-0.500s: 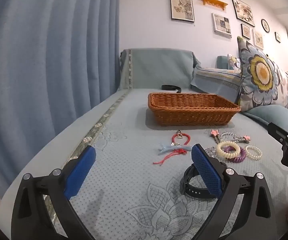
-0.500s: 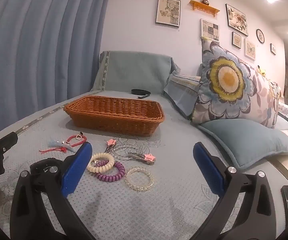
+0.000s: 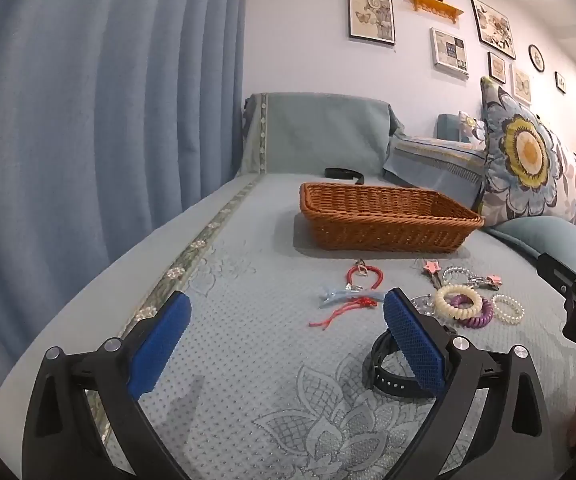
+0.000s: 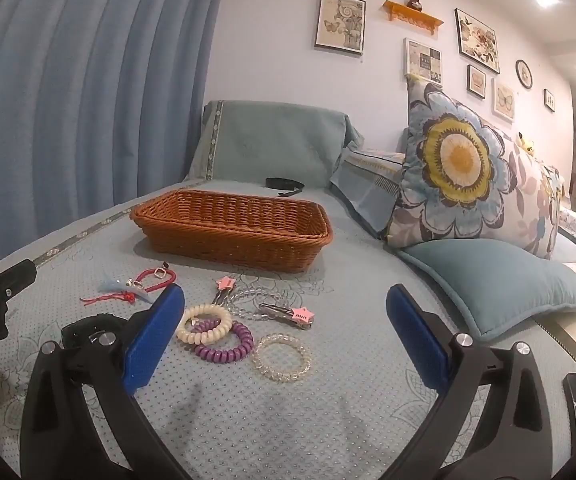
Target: Organize jewelry
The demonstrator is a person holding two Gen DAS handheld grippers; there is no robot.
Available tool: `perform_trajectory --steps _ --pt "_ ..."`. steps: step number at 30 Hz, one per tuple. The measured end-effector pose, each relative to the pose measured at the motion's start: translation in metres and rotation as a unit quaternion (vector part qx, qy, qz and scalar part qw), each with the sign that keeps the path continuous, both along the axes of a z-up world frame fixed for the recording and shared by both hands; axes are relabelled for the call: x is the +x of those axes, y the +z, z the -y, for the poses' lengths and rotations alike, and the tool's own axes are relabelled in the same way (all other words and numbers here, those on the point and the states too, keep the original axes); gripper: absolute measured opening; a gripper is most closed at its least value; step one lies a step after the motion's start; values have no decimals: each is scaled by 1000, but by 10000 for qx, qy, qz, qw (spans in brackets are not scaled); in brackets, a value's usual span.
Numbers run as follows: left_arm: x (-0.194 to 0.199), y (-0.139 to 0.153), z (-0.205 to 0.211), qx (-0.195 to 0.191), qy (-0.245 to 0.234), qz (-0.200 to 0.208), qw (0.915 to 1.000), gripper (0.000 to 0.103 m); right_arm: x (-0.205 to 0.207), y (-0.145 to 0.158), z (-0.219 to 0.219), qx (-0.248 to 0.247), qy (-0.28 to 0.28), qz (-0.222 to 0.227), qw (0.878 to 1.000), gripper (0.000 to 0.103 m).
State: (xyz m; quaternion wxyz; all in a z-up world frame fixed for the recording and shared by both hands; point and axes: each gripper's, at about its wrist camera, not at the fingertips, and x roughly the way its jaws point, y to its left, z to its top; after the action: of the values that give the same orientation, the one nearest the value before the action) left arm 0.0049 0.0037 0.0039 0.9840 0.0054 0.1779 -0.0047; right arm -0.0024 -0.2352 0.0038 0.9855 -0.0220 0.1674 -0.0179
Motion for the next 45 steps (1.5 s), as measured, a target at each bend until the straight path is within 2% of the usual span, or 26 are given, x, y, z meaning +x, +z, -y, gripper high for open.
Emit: perform_trajectory --steps 45 --pt "2 -7 -4 -138 75 -134 9998 95 3 -1 2 40 14 -72 10000 97"
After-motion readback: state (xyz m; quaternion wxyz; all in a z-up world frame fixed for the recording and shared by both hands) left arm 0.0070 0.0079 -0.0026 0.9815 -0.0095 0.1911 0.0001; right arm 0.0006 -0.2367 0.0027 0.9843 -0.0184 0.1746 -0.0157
